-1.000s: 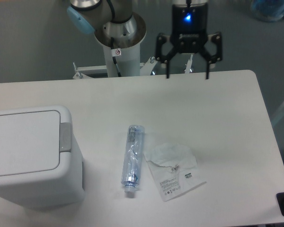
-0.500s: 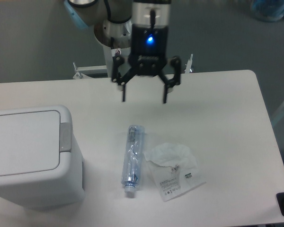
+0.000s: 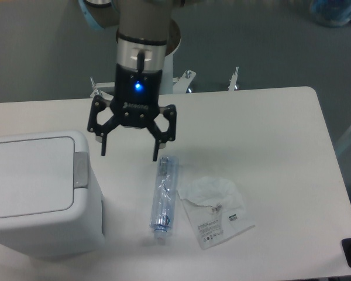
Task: Open the trash can
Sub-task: 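Move the open gripper over the trash can lid edge, then lower the gripper onto the lid edge and press it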
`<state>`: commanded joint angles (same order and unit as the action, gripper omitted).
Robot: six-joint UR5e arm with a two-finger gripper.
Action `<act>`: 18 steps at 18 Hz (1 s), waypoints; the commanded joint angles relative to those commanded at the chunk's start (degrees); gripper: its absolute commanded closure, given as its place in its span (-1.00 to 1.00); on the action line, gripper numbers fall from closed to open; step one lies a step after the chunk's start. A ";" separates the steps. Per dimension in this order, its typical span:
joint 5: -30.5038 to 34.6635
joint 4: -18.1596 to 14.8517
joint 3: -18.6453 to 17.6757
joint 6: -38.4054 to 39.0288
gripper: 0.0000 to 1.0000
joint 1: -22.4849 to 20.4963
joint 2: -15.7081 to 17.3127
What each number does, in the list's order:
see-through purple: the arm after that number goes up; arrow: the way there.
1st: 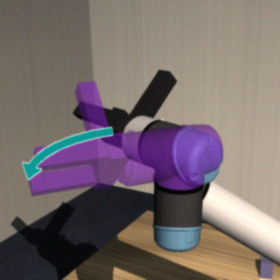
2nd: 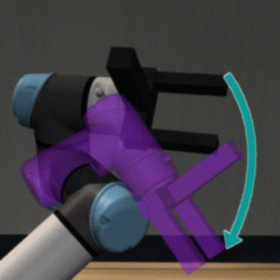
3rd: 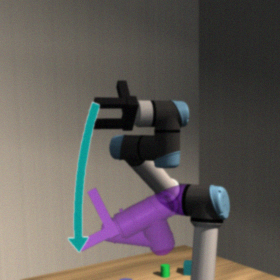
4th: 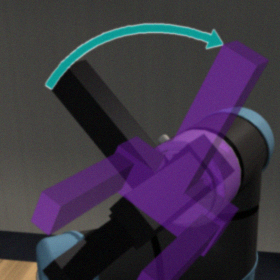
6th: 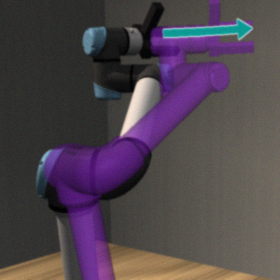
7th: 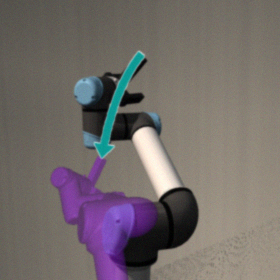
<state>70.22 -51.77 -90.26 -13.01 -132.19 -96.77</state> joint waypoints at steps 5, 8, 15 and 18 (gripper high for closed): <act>0.17 0.09 -0.27 0.00 -1.00 1.49 -1.23; 0.35 0.09 -0.36 0.00 -1.00 2.02 -1.67; 0.35 0.18 -0.18 -0.09 -1.00 2.11 -2.20; 0.35 0.18 -0.09 -0.18 -1.00 2.11 -2.46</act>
<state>70.58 -51.59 -90.35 -13.18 -130.08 -99.23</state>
